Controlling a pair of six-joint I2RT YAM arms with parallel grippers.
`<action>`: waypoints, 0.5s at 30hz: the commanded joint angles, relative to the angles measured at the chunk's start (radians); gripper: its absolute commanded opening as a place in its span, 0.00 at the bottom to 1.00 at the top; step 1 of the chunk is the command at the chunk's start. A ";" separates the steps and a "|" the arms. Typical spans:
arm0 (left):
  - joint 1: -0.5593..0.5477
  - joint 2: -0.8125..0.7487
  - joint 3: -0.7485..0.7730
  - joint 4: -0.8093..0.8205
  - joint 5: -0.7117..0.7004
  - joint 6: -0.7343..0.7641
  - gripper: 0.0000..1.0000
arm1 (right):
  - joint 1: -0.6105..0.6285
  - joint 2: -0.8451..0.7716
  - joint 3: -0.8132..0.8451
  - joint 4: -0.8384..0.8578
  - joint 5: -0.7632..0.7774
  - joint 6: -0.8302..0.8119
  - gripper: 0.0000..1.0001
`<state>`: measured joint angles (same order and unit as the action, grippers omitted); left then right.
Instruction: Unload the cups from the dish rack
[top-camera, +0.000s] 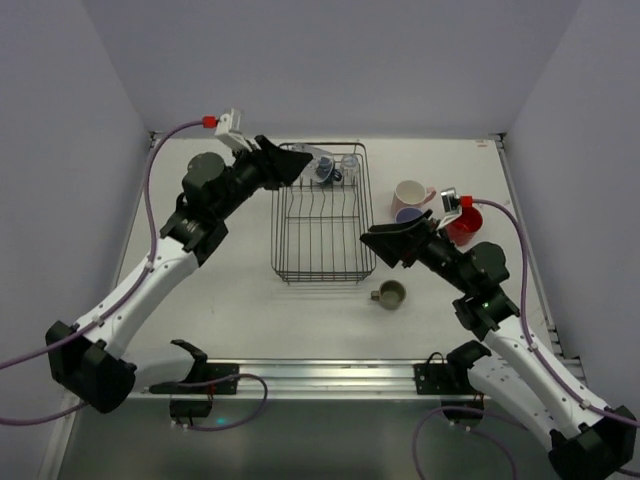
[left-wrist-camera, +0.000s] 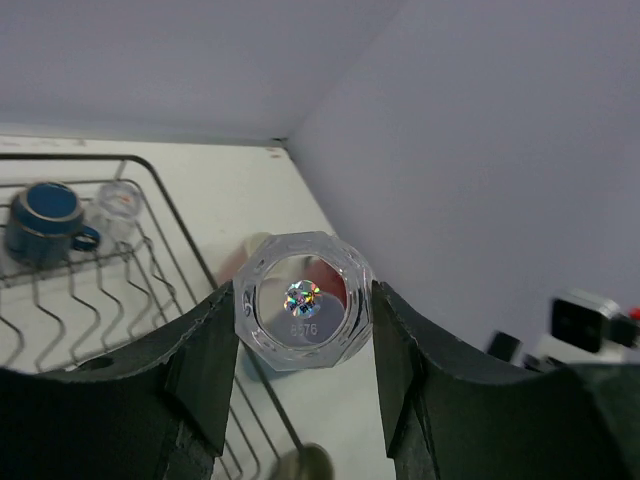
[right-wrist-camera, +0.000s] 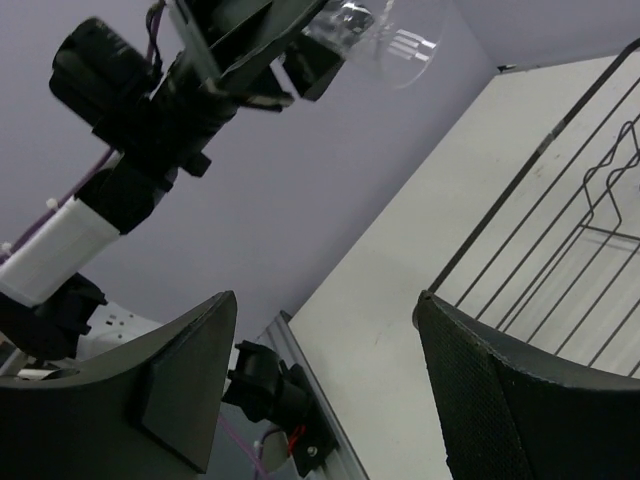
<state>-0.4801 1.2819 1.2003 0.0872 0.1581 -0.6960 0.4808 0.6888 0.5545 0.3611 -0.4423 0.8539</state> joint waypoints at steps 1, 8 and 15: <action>-0.057 -0.134 -0.146 0.196 0.124 -0.206 0.00 | 0.015 0.031 -0.019 0.203 -0.029 0.097 0.75; -0.202 -0.222 -0.366 0.387 0.083 -0.322 0.00 | 0.051 0.051 -0.001 0.248 -0.065 0.106 0.75; -0.216 -0.204 -0.384 0.436 0.135 -0.324 0.00 | 0.056 0.060 -0.008 0.211 -0.038 0.096 0.75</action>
<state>-0.6888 1.0832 0.8055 0.3946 0.2535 -0.9909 0.5320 0.7403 0.5323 0.5339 -0.4908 0.9531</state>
